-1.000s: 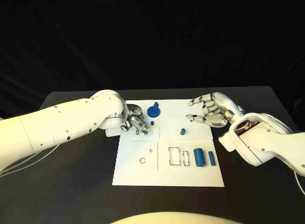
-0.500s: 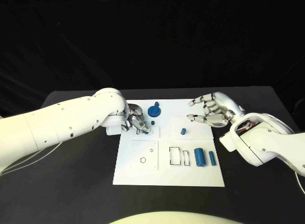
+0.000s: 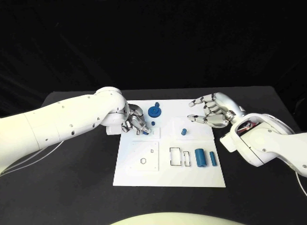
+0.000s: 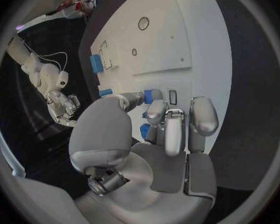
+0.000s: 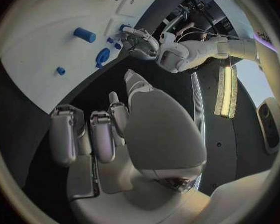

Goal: Assemble the parts on the task board

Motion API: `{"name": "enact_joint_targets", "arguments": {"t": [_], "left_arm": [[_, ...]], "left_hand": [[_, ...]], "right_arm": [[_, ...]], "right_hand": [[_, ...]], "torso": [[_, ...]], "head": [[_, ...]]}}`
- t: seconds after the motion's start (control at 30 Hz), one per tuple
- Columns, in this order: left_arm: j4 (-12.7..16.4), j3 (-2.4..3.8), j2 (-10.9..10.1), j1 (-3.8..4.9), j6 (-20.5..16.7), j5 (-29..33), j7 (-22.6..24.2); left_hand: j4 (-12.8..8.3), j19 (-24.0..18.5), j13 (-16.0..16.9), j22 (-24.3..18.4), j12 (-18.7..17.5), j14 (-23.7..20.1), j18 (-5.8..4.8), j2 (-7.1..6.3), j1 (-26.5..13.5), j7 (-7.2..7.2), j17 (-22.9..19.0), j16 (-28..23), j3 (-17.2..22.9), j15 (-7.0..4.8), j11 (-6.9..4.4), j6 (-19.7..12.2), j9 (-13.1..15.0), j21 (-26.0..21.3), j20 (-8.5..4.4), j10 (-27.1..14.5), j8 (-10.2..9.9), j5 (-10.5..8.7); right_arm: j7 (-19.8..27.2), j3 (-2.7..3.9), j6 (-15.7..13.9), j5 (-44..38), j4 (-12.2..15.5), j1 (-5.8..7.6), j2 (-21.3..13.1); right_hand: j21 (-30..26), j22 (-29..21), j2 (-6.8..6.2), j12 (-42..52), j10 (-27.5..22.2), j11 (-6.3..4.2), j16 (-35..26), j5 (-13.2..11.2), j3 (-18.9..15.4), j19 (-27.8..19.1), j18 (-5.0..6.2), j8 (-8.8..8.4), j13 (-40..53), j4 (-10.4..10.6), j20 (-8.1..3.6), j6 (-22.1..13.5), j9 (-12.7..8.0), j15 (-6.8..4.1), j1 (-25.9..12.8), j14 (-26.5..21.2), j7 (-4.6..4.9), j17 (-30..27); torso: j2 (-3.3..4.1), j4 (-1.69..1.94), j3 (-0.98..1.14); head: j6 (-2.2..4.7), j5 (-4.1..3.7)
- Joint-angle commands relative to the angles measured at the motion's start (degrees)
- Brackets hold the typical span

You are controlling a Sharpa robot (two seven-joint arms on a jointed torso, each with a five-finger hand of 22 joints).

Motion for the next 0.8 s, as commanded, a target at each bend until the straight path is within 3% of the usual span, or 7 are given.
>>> {"name": "enact_joint_targets", "arguments": {"t": [0.03,0.8], "left_arm": [[-0.1,0.01,0.4,0.3,2.2,1.4,-0.3],[-3.7,-0.3,3.0,1.04,4.2,-0.3,-0.6]], "left_hand": [[-14.1,0.3,0.0,0.0,0.1,4.9,-0.8,0.2,0.1,-0.28,10.7,0.3,14.2,-0.5,0.05,0.0,0.0,0.3,0.05,0.3,-0.2,0.29],[-14.3,0.3,0.0,0.1,0.0,4.9,-0.82,0.22,0.1,-0.25,10.7,0.3,14.3,-0.48,0.08,0.0,0.0,0.3,0.05,0.3,-0.4,0.32]], "right_arm": [[0.3,0.0,0.7,-0.2,0.0,-0.06,0.1],[0.2,0.0,0.7,-0.2,0.1,-0.1,0.1]], "right_hand": [[-0.2,9.5,0.05,0.1,-0.1,-0.1,-0.2,0.3,0.6,1.5,1.03,0.42,3.2,0.0,-0.32,0.3,-0.1,-0.5,-0.3,4.7,0.03,10.1],[-0.2,9.5,0.05,0.1,-0.1,-0.1,-0.2,0.3,0.6,1.5,1.03,0.42,3.2,0.0,-0.32,0.3,-0.1,-0.5,-0.3,4.7,0.03,10.1]], "torso": [[-0.01,0.11,0.02],[-0.03,0.01,0.03]], "head": [[-0.07,-0.11],[-0.26,-0.02]]}}
